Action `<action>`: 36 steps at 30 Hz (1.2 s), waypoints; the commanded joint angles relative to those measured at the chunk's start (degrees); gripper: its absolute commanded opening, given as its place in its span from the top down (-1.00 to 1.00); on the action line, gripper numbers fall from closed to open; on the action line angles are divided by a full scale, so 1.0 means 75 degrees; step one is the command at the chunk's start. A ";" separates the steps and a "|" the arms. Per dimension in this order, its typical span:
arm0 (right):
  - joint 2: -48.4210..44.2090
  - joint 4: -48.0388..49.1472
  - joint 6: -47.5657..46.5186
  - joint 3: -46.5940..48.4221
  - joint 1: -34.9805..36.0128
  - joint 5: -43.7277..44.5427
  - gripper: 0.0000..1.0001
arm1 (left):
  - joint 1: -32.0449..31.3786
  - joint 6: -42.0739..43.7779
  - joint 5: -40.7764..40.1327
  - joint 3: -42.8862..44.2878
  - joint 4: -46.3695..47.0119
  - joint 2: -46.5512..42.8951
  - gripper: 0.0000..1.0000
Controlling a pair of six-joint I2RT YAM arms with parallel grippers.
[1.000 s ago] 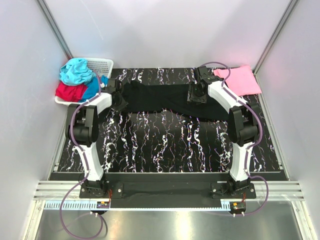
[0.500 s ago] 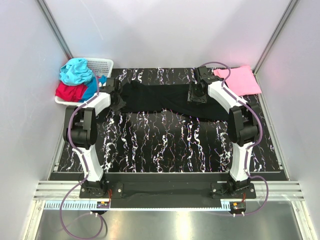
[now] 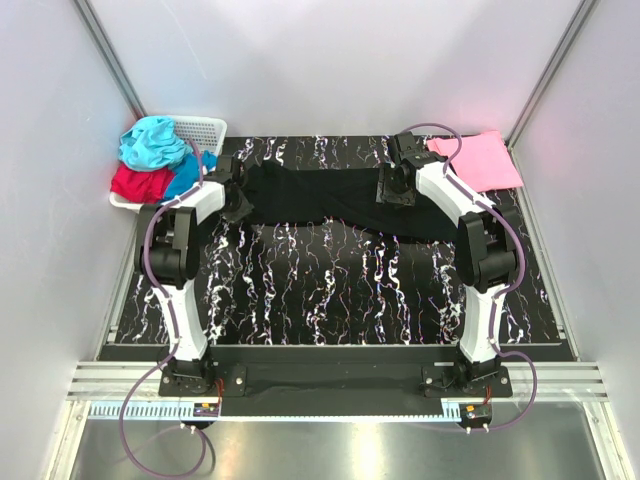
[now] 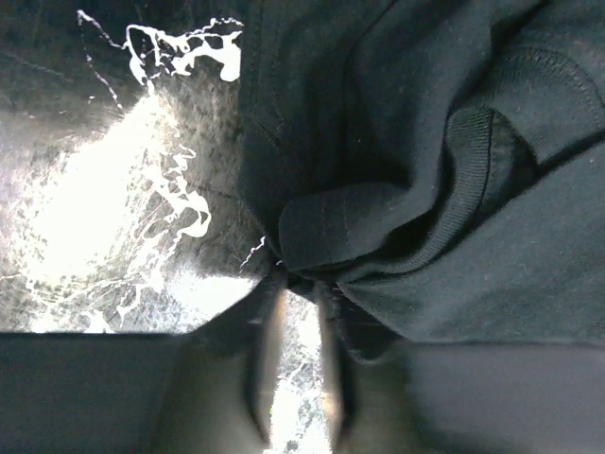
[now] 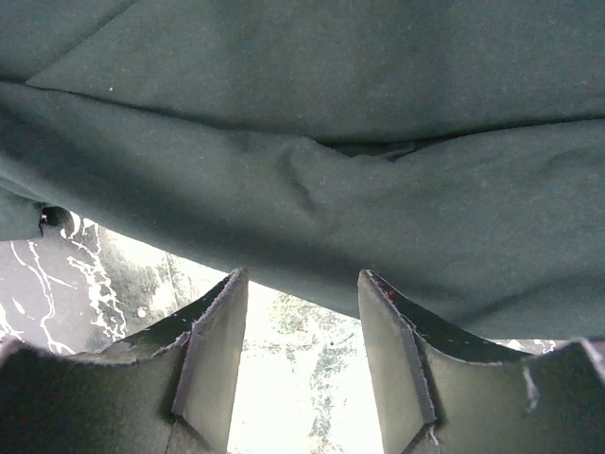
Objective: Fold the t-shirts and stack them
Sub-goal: Fold the tshirt
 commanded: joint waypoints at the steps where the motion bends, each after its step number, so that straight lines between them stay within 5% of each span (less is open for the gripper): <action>1: -0.0115 0.0008 -0.0114 0.0169 0.0067 0.0145 -0.15 | 0.0029 0.0153 0.0282 0.0272 0.0044 0.0189 0.99; 12: -0.0174 0.0008 0.0026 0.0053 0.0055 0.0588 -0.13 | -0.0099 0.0129 0.0273 -0.0114 0.0102 -0.0794 1.00; 36: -0.0946 -0.0764 0.2252 -0.0520 -0.0566 0.2334 -0.25 | -0.1317 0.0071 0.1241 -0.2364 -0.1630 -0.6548 1.00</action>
